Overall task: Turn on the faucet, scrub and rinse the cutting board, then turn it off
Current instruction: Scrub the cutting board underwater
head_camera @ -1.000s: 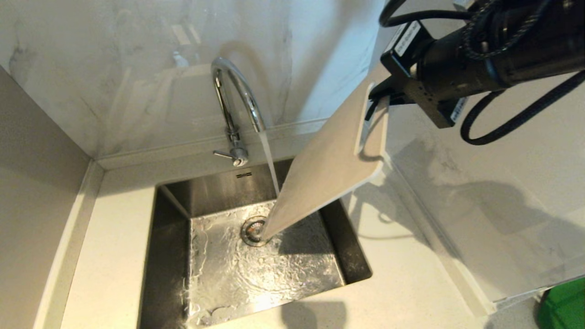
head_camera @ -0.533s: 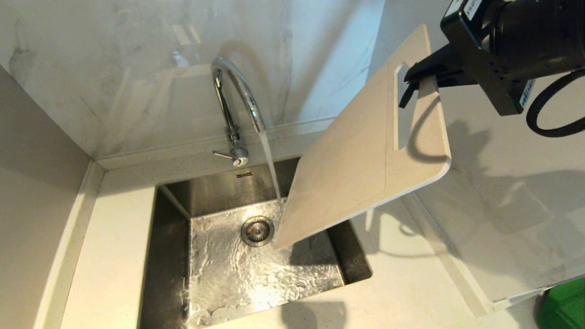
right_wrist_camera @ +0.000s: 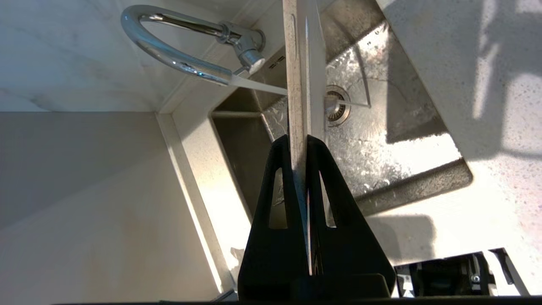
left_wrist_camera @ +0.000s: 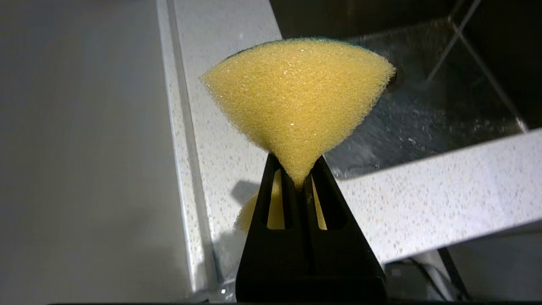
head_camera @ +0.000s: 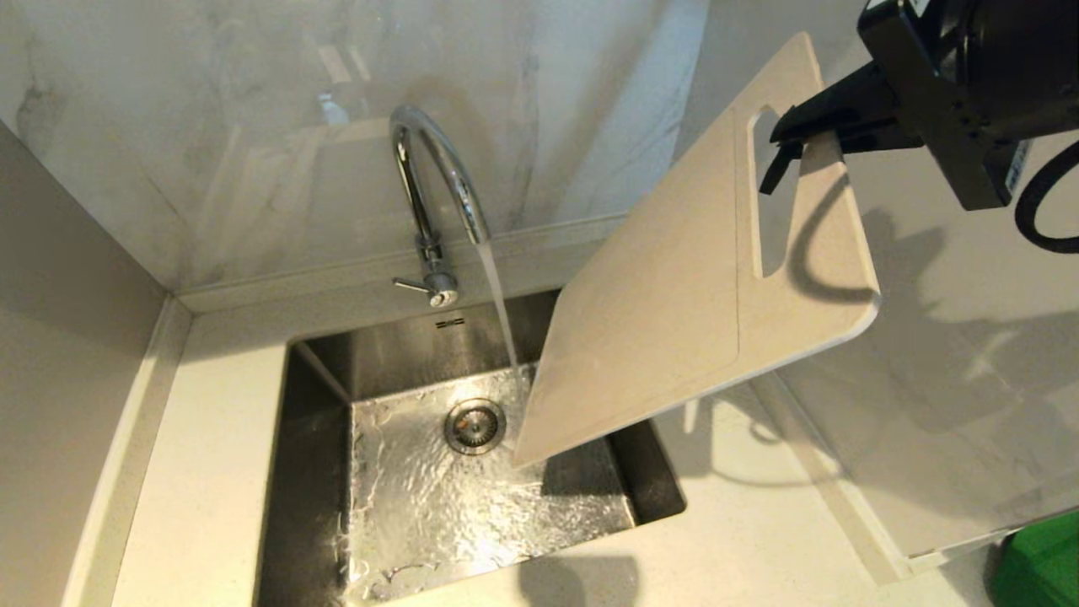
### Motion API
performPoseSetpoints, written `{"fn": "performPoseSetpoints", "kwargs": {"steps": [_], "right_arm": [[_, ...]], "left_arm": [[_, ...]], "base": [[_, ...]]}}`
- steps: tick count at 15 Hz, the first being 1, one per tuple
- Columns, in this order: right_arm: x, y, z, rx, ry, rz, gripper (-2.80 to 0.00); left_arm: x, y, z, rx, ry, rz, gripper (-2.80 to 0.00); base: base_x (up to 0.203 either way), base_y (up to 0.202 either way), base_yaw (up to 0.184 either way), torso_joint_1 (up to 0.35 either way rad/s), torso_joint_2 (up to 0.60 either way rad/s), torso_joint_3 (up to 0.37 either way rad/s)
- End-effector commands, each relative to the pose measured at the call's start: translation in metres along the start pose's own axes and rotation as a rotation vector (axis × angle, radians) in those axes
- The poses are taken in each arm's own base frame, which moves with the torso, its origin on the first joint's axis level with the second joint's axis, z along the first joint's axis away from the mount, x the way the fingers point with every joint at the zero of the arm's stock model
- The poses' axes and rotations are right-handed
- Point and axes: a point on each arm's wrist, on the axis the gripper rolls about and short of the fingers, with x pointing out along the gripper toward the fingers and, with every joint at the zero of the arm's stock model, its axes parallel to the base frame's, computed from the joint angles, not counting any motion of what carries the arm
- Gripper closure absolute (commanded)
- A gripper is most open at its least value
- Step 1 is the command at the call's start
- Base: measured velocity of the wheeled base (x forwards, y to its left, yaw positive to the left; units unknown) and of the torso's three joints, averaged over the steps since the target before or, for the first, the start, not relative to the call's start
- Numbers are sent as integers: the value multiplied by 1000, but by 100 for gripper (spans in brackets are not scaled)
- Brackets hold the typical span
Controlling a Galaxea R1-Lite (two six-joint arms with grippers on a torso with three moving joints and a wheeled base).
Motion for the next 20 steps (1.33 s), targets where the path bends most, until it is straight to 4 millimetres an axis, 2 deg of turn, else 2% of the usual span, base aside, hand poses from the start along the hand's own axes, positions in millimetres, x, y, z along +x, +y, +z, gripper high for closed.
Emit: {"fn": "performPoseSetpoints", "kwargs": {"steps": [1, 3, 5, 8, 11, 15, 20], "right_arm": [[-6, 0, 0, 6, -3, 6, 0], [-6, 0, 0, 6, 1, 10, 0], [-10, -1, 0, 9, -2, 11, 0], [-27, -4, -1, 10, 3, 6, 0], [-40, -6, -3, 5, -5, 15, 0], [-40, -6, -2, 4, -10, 21, 0], [-43, -6, -2, 3, -11, 20, 0]], "left_arm": [[-5, -1, 3, 62, 41, -43, 0], [-6, -2, 14, 73, 61, -84, 0], [0, -2, 37, 68, 138, -115, 0], [23, -4, 77, 30, 239, -268, 0], [47, -7, 109, -1, 286, -433, 0], [93, -9, 139, -34, 345, -555, 0], [170, -17, 168, -18, 314, -646, 0]], "base": [[0, 0, 0, 0, 0, 0], [0, 0, 0, 0, 0, 0], [0, 0, 0, 0, 0, 0], [0, 0, 0, 0, 0, 0], [0, 0, 0, 0, 0, 0], [0, 0, 0, 0, 0, 0], [0, 0, 0, 0, 0, 0]]}}
